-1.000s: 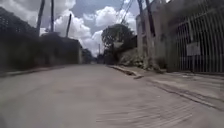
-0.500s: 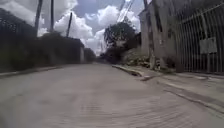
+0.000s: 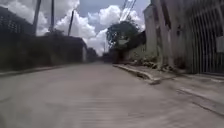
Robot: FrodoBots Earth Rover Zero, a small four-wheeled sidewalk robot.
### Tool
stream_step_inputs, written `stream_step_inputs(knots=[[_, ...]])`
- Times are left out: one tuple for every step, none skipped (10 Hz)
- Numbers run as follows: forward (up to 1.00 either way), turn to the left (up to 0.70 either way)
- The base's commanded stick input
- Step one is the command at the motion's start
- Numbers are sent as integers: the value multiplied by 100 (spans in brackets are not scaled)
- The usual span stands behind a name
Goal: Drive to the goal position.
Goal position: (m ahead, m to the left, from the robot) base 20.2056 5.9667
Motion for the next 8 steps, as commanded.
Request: stream_step_inputs(knots=[[100,0],[100,0],[100,0],[100,0],[100,0],[100,0],[100,0],[100,0]])
